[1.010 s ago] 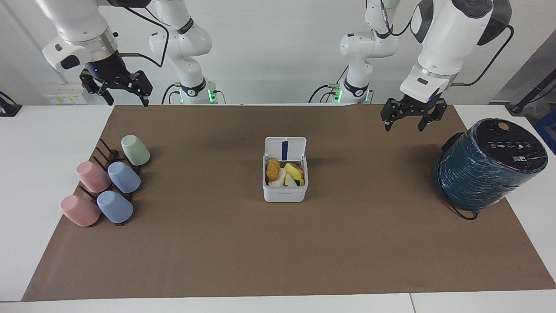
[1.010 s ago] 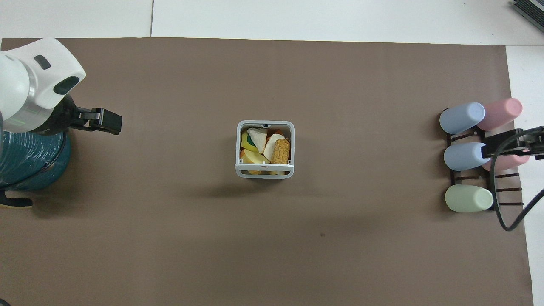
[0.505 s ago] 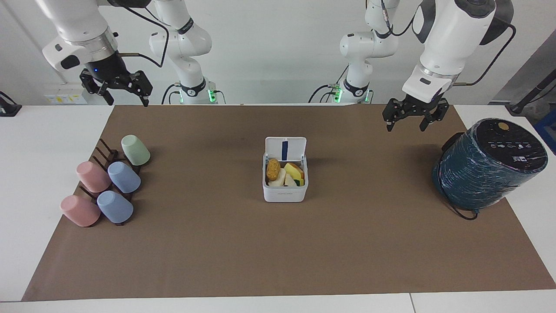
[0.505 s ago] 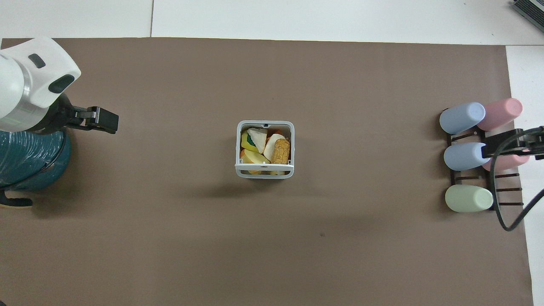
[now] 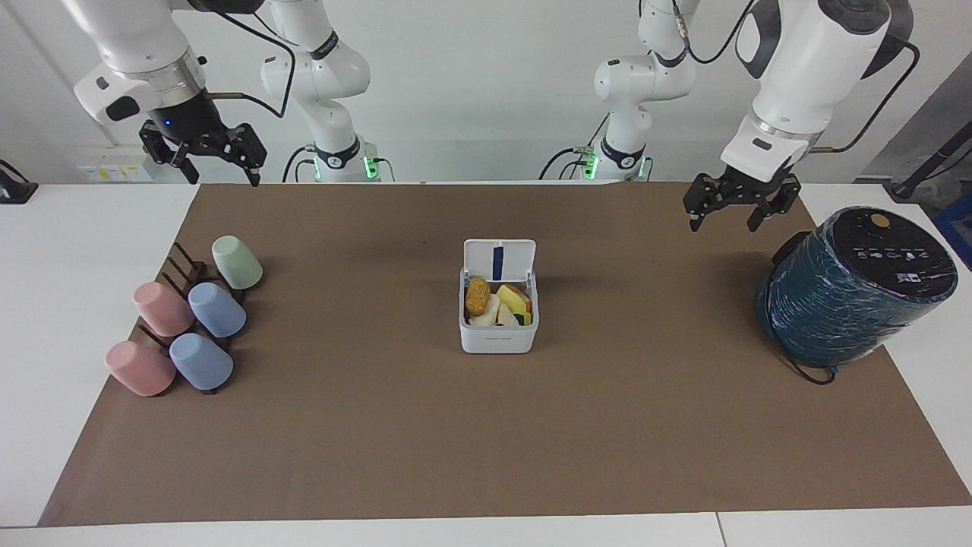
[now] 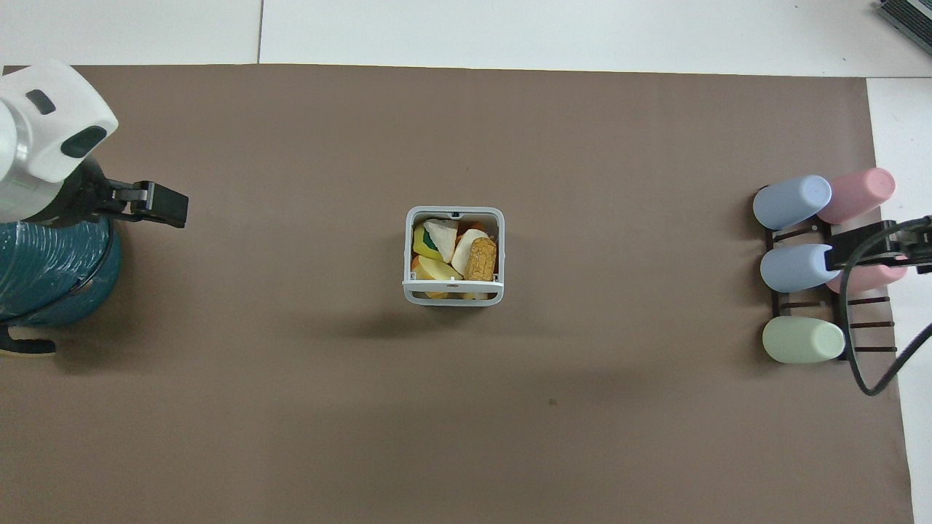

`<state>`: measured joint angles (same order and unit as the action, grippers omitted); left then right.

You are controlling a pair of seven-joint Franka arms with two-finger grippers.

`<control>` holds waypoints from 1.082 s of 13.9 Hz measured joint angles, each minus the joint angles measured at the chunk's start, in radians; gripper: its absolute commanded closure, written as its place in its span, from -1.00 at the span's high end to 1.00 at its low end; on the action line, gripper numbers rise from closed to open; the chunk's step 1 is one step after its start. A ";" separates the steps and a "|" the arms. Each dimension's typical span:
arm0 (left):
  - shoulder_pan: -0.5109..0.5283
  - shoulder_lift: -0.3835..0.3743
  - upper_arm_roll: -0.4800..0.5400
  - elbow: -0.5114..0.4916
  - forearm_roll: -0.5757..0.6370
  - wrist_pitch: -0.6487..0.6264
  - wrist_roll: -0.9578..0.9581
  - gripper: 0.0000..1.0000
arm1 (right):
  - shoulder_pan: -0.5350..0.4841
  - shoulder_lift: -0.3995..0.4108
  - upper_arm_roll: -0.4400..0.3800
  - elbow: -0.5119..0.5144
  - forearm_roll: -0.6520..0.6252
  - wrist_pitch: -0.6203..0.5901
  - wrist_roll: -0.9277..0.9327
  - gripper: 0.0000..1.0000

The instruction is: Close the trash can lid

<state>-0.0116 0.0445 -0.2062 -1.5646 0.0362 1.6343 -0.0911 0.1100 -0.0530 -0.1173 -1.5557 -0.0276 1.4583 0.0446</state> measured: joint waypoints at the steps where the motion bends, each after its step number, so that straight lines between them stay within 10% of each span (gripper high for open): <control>1: -0.036 0.000 -0.006 -0.001 0.000 0.000 -0.047 1.00 | 0.000 0.000 0.000 0.000 0.000 0.000 0.000 1.00; 4: -0.159 0.000 -0.014 -0.004 -0.012 -0.001 -0.205 0.98 | 0.000 0.000 0.000 0.000 0.000 0.000 0.000 1.00; 10: -0.320 -0.025 -0.018 -0.095 -0.099 0.067 -0.430 -0.43 | 0.000 0.000 0.000 0.000 0.000 0.000 0.000 1.00; 15: -0.418 -0.042 -0.020 -0.179 -0.115 0.184 -0.573 -1.00 | 0.000 0.000 0.000 0.000 0.000 0.000 0.000 1.00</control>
<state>-0.4296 0.0022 -0.2259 -1.7439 -0.0783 1.8178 -0.6637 0.1100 -0.0530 -0.1173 -1.5557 -0.0276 1.4583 0.0446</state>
